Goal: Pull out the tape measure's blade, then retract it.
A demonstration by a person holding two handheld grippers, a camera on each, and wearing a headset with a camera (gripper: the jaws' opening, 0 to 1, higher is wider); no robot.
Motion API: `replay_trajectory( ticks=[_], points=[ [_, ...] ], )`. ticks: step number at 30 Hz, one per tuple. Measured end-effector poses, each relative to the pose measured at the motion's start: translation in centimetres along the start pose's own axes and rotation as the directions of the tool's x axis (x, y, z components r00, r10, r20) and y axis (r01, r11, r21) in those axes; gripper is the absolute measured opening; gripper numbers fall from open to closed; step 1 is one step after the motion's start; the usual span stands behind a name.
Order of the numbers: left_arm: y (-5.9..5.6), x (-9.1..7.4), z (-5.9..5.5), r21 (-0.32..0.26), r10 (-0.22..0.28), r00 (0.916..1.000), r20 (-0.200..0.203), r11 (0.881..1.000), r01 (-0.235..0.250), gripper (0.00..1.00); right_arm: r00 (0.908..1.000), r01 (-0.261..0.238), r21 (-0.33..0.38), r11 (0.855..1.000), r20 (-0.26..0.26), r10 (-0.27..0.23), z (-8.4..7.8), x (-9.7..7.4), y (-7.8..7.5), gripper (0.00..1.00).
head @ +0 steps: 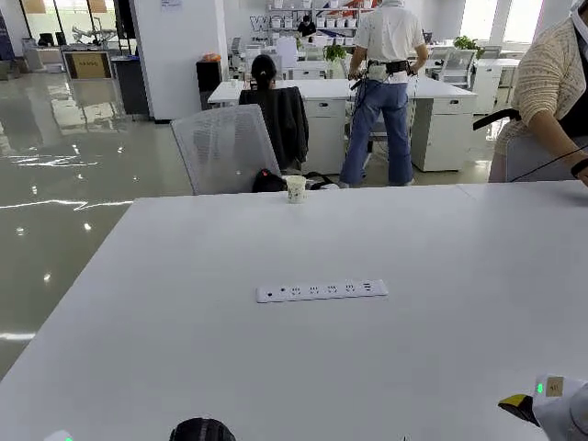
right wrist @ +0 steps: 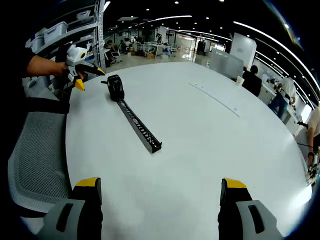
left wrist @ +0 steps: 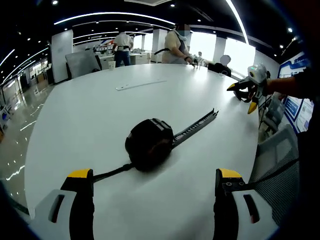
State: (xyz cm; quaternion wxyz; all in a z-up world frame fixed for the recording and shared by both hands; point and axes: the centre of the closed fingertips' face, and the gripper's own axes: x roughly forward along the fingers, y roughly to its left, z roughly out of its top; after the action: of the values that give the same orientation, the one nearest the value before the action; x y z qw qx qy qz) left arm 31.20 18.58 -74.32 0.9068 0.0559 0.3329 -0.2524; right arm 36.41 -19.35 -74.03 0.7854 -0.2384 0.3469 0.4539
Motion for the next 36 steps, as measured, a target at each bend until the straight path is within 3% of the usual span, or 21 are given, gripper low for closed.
replay_trajectory(
  ticks=[12,26,33,36],
  points=[
    [-2.3,2.2,2.2,0.038,-0.039,0.9992,0.006,0.999,0.038,0.99,0.9974,-0.066,-0.063,0.996,-0.033,0.064,1.3,1.3,0.1,0.99],
    [-3.2,3.6,4.2,0.005,-0.049,0.9985,0.026,0.999,0.049,0.99,0.987,-0.148,-0.167,0.975,-0.087,0.135,2.5,2.7,0.3,0.99],
    [-3.7,4.2,4.8,0.01,-0.033,0.9985,0.043,0.999,0.033,0.99,0.9786,-0.195,-0.177,0.965,-0.101,0.179,2.7,3.6,0.4,0.99],
    [-4.1,4.5,5.0,-0.017,-0.04,0.9981,0.048,0.999,0.041,0.99,0.9766,-0.203,-0.191,0.96,-0.111,0.184,2.9,4.1,0.2,0.99]
  ],
)
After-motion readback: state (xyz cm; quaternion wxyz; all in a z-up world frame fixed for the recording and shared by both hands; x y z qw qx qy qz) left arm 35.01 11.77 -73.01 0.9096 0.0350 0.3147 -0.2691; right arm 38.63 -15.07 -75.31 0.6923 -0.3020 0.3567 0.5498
